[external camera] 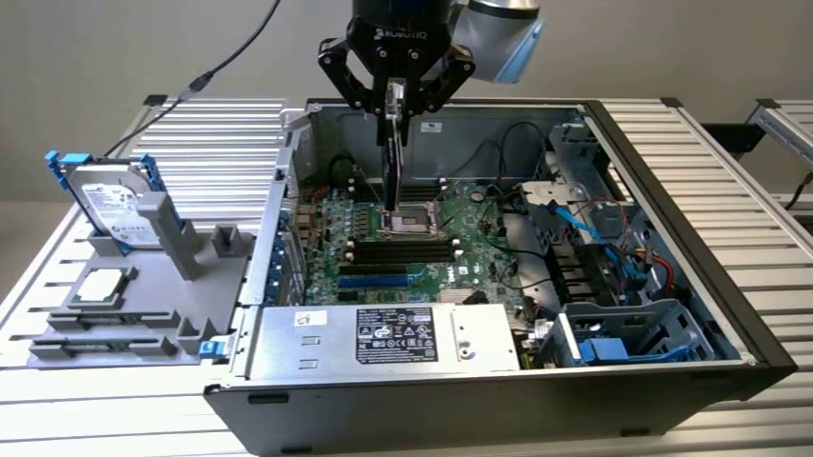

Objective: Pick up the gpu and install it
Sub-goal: 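Pick up the gpu and move the gpu toward the slot, then insert the gpu into the slot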

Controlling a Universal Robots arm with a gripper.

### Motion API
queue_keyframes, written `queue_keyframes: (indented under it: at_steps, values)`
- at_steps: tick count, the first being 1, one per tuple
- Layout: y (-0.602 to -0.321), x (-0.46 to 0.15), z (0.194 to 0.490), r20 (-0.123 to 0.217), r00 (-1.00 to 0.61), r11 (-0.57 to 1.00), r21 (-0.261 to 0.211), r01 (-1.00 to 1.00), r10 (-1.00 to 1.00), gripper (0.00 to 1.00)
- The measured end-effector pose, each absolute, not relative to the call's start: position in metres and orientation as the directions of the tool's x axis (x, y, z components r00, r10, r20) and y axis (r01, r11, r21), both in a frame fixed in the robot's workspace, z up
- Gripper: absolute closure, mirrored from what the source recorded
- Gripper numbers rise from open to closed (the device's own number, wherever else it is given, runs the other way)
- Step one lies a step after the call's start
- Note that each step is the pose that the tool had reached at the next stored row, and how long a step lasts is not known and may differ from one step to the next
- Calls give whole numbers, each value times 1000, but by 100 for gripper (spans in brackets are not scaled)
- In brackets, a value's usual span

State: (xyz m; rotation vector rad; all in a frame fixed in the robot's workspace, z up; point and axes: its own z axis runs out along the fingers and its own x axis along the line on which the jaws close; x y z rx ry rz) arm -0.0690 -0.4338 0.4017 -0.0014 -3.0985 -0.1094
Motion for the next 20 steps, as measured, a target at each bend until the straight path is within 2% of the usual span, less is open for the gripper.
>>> queue_keyframes:
  at_steps: [12, 20]
  values:
    - [-434, -69, 402, 41, -999, 998, 70, 2, -1, 73]
    - [-434, -70, 400, 41, -990, 989, 71, -131, -134, 73]
